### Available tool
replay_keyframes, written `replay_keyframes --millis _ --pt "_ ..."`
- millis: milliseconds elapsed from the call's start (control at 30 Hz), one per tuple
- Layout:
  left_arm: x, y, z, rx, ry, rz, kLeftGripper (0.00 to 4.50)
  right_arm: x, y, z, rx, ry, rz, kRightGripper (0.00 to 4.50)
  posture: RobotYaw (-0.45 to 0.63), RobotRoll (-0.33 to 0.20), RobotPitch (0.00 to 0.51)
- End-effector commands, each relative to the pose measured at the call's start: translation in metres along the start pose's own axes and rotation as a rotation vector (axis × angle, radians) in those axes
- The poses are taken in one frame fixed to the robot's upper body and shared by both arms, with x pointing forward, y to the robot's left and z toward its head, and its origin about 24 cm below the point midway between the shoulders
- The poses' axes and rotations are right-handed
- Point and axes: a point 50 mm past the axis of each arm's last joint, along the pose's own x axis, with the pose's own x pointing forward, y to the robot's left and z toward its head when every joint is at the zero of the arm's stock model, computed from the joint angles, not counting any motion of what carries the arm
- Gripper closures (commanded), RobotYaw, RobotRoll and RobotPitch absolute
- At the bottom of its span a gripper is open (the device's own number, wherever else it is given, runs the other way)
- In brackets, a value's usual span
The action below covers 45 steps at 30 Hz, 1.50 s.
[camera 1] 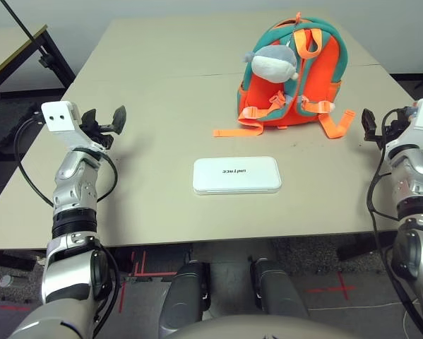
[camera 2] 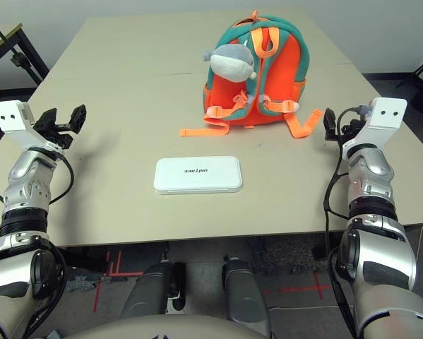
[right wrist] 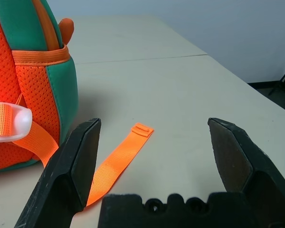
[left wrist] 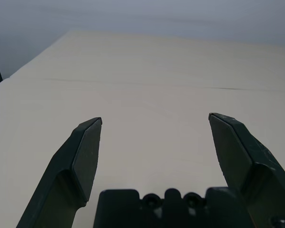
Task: Put the pencil case into the backpack and zip it.
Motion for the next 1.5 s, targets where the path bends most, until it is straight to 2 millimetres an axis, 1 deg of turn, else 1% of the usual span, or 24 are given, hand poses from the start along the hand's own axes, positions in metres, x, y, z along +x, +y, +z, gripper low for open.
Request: replay_keyframes --millis 33,133,367,567,633,700,833,1000,1133,1200,1300,1500 --pt "0.001 -0.001 -0.001 0.010 0.003 -0.009 0.00 -0.002 -0.005 0.000 -0.003 -0.007 -0.014 0.03 -0.07 0.000 0.100" --pt "0.001 0.000 0.000 0.011 0.003 -0.010 0.00 -0.002 -0.004 0.000 -0.002 -0.006 -0.013 0.03 -0.06 0.000 0.108" --pt "-0.004 0.004 0.001 0.018 0.008 -0.012 0.00 -0.005 -0.005 -0.003 0.000 -0.002 -0.011 0.03 -0.04 0.000 0.108" --pt "-0.003 -0.008 0.002 -0.022 0.052 -0.089 0.00 -0.009 -0.011 -0.004 -0.009 0.005 -0.016 0.03 -0.05 0.000 0.116" --pt "-0.003 -0.018 0.003 -0.062 0.105 -0.159 0.00 -0.010 -0.014 -0.004 -0.014 0.005 -0.017 0.03 -0.06 0.000 0.116" --pt "-0.005 -0.029 0.003 -0.141 0.206 -0.251 0.00 -0.012 -0.016 -0.004 -0.017 0.004 -0.019 0.03 -0.07 0.000 0.109" --pt "-0.010 -0.048 0.010 -0.251 0.355 -0.402 0.00 -0.013 -0.018 -0.001 -0.022 -0.006 -0.018 0.03 -0.08 0.000 0.101" --pt "-0.015 -0.059 0.011 -0.337 0.517 -0.486 0.00 -0.013 -0.017 0.001 -0.029 -0.016 -0.010 0.03 -0.09 0.000 0.097" --pt "-0.023 -0.066 0.010 -0.395 0.608 -0.555 0.00 -0.014 -0.014 0.002 -0.046 -0.019 0.018 0.03 -0.10 0.000 0.095" --pt "-0.028 -0.068 0.007 -0.423 0.667 -0.585 0.00 -0.015 -0.012 0.003 -0.075 -0.016 0.062 0.03 -0.11 0.000 0.095" --pt "-0.035 -0.073 0.002 -0.469 0.747 -0.626 0.00 -0.021 0.000 0.007 -0.125 -0.002 0.221 0.03 -0.12 0.000 0.095" --pt "-0.038 -0.076 -0.002 -0.551 0.808 -0.649 0.00 -0.037 0.014 0.019 -0.207 0.057 0.450 0.03 -0.13 0.000 0.096"
